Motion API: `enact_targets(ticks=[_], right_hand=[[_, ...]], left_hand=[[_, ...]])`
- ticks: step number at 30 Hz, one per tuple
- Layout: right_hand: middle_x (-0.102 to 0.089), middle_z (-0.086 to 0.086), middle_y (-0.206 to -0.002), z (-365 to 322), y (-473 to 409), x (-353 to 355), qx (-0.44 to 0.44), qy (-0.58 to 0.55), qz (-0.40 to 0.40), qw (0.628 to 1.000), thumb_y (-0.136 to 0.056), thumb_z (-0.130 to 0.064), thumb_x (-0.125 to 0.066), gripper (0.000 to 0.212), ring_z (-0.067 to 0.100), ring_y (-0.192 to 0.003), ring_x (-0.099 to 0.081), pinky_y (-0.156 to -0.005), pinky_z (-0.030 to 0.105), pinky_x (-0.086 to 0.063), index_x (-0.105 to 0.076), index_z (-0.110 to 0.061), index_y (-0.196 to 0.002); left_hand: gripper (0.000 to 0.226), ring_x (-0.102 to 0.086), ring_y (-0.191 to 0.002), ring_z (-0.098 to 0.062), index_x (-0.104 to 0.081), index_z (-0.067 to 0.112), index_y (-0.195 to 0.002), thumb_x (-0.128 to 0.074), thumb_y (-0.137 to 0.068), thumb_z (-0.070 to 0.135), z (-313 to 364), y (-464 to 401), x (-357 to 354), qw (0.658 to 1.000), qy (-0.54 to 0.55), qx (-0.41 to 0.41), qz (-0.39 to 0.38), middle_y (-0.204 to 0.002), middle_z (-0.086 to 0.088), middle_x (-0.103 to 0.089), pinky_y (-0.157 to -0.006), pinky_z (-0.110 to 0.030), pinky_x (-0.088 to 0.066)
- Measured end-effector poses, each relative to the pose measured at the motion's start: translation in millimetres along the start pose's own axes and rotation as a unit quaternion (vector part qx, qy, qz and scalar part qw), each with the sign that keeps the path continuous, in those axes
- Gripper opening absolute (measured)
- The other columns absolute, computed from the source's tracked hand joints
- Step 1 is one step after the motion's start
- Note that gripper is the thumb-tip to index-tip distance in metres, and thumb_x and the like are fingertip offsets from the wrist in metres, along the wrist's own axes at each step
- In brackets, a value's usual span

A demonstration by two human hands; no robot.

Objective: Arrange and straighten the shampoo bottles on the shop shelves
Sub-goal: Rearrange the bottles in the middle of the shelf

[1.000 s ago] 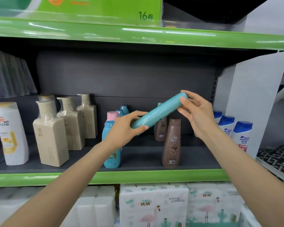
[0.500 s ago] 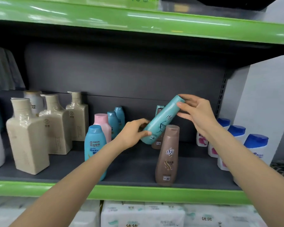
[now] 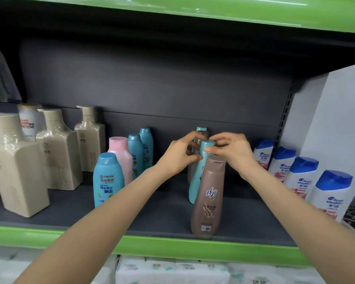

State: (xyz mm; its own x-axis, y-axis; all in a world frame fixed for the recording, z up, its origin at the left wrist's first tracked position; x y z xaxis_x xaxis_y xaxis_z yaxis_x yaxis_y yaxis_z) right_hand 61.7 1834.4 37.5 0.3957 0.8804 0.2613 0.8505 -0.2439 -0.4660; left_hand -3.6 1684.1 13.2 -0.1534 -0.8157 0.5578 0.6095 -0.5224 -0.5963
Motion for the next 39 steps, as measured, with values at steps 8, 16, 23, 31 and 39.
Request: enact_targets(ticks=[8,16,23,31,39], right_hand=[[-0.065,0.01,-0.098,5.9,-0.3,8.3,-0.029,-0.033,-0.057,0.997,-0.084,0.004,-0.064,0.028,0.008,-0.079,-0.064,-0.055,0.012,-0.05,-0.065,-0.009,-0.109],[-0.065,0.012,-0.102,12.5,0.0,5.3,-0.025,-0.031,-0.046,0.998,-0.084,0.003,-0.064,0.028,0.013,-0.081,-0.063,-0.055,0.013,-0.05,-0.064,-0.014,-0.107],[-0.064,0.007,-0.099,12.1,-0.8,7.5,-0.015,-0.015,-0.061,0.998,-0.085,0.001,-0.063,0.027,0.01,-0.083,-0.063,-0.057,0.012,-0.051,-0.063,-0.015,-0.107],[-0.066,0.003,-0.104,20.7,-32.4,16.5,-0.018,0.028,0.008,0.999,-0.094,-0.013,-0.054,0.015,0.017,-0.097,-0.064,-0.086,0.035,-0.054,-0.065,-0.022,-0.1],[-0.064,0.007,-0.117,47.8,-69.0,6.0,-0.036,0.098,-0.039,0.994,-0.089,-0.018,-0.063,0.035,0.022,-0.107,-0.059,-0.09,0.042,-0.053,-0.059,-0.019,-0.123]], left_hand=[[0.04,-0.06,-0.074,-0.011,-0.053,0.026,-0.116,-0.069,-0.082,0.01,-7.5,-3.1,-1.1,1.0,0.024,0.007,-0.008,-0.095,0.004,-0.061,-0.07,-0.013,-0.048],[0.038,-0.057,-0.068,-0.005,-0.052,0.024,-0.117,-0.067,-0.084,0.014,-7.9,-2.6,-3.2,0.999,0.038,0.015,0.0,-0.1,0.0,-0.062,-0.072,-0.02,-0.05],[0.038,-0.06,-0.076,-0.012,-0.05,0.027,-0.118,-0.066,-0.085,0.018,-6.0,-1.5,-3.3,0.999,0.026,0.02,-0.007,-0.1,0.0,-0.062,-0.078,-0.029,-0.053],[0.023,-0.061,-0.09,-0.021,-0.057,0.021,-0.114,-0.051,-0.093,0.014,-6.9,-24.8,7.3,0.991,0.011,0.083,0.103,-0.093,-0.001,-0.064,-0.078,-0.025,-0.048],[0.027,-0.059,-0.11,-0.018,-0.061,0.015,-0.118,-0.054,-0.092,0.013,-26.3,-69.9,-1.6,0.993,-0.058,0.102,0.0,-0.117,-0.006,-0.065,-0.098,-0.023,-0.04]])
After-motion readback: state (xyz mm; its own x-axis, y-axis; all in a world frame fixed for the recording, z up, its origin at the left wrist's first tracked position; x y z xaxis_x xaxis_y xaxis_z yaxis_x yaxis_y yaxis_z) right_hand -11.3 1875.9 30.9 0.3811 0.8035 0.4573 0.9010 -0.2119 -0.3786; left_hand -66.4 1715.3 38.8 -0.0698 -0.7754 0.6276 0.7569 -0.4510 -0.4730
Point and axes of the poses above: each hand's wrist, its own y-axis away from the middle knuckle, its own x-axis out of the back of the hand, z = x × y, the point moved 1 cm from there along -y, towards the middle knuckle
